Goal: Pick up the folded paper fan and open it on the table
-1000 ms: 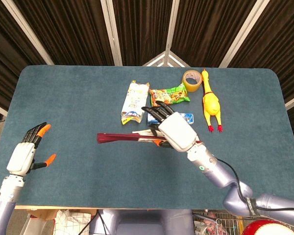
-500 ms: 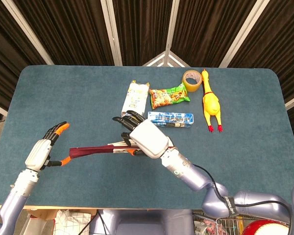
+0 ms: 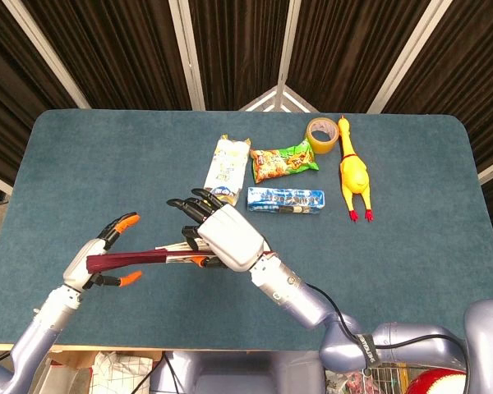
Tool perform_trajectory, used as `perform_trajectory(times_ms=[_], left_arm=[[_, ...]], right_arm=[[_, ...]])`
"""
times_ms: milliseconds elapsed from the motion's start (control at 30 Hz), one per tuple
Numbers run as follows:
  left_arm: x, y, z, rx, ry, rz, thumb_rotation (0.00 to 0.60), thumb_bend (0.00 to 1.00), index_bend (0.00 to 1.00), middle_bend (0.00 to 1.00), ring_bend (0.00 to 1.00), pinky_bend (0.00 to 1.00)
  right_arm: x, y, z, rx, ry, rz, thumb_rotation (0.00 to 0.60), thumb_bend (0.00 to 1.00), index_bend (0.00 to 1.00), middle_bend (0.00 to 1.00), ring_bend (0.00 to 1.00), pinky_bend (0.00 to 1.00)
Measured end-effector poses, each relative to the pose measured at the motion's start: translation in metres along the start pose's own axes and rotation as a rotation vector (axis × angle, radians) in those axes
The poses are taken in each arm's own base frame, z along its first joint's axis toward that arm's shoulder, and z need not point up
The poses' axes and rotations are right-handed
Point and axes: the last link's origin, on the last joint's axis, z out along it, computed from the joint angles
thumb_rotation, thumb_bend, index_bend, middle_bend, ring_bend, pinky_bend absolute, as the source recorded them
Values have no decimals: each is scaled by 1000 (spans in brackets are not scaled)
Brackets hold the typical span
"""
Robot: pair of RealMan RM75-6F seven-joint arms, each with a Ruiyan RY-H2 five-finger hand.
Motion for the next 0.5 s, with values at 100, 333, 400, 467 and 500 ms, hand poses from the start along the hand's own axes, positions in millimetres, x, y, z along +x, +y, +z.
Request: perform_trajectory(times_ms=[100,333,400,467,500], left_arm=[[-4,0,3,-8,-6,-11,600,312,98,0,0,0],[-12,-3,21,-33,4,-75,600,312,104,0,0,0],[-15,-2,26,-42,4,-89,600,312,104,0,0,0],[-18,0,32,-55,0,-116,600,312,109,0,0,0],[-19,0,33,-58,-1,-124,600,312,115,0,0,0]], right_arm=[[2,-2,1,0,5,10,600,405,941,186,222,146],[8,-13,2,13,2,30,600,405,946,185,221,146],[8,-16,2,18,0,30,600,405,948,185,222,146],[8,-17,2,19,-4,30,600,405,949,186,221,146],[8,-17,2,20,-6,29,600,405,950,186,221,146]])
